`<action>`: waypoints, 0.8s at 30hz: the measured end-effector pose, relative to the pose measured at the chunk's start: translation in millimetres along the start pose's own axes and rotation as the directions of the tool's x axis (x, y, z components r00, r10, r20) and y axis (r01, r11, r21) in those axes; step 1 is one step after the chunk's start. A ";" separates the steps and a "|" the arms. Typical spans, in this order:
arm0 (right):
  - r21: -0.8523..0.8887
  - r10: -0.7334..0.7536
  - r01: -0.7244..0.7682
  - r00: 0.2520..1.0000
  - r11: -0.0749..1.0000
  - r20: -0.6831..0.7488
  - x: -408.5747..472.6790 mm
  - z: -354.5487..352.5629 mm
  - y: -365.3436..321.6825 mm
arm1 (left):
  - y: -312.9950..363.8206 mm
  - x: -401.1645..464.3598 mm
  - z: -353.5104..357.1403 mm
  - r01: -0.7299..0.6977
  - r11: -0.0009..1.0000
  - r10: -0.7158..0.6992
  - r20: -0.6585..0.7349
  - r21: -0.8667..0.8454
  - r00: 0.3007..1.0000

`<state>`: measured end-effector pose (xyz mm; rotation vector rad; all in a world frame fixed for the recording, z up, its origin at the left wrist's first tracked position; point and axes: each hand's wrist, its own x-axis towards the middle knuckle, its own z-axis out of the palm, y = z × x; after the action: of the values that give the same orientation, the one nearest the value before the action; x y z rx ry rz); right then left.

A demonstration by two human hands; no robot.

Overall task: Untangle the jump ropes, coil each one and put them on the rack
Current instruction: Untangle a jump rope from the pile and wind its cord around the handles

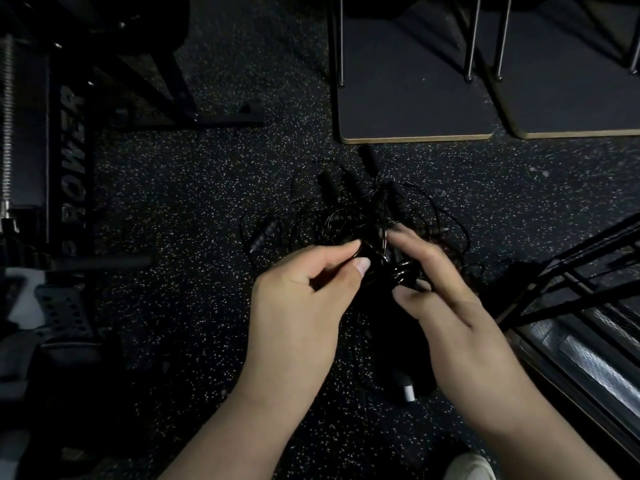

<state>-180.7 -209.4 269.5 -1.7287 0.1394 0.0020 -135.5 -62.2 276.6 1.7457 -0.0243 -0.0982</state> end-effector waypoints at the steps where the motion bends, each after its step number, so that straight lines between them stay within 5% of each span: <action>1: 0.029 -0.010 0.011 1.000 1.000 -0.030 -1.2 1.4 -0.8 | -0.4 0.0 0.4 0.001 1.000 -0.001 0.002 -0.004 1.000; 10: 0.217 0.183 -0.141 0.965 0.966 -0.186 1.2 1.9 -9.2 | -1.7 -1.9 0.0 -0.071 0.990 0.061 0.084 0.125 0.995; 20: 0.273 0.203 -0.199 0.979 0.941 0.013 3.2 -12.2 -4.1 | -9.4 -3.2 -3.3 -0.058 0.991 0.035 0.177 0.124 0.984; 24: 0.295 0.244 -0.228 0.970 0.928 -0.015 3.8 -10.8 1.0 | -8.7 -5.5 0.1 -0.080 0.987 0.057 0.166 0.139 0.984</action>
<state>-177.8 -220.5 269.9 -1.4084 0.3686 0.1096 -141.3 -60.3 268.3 1.8770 -0.2154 -0.1919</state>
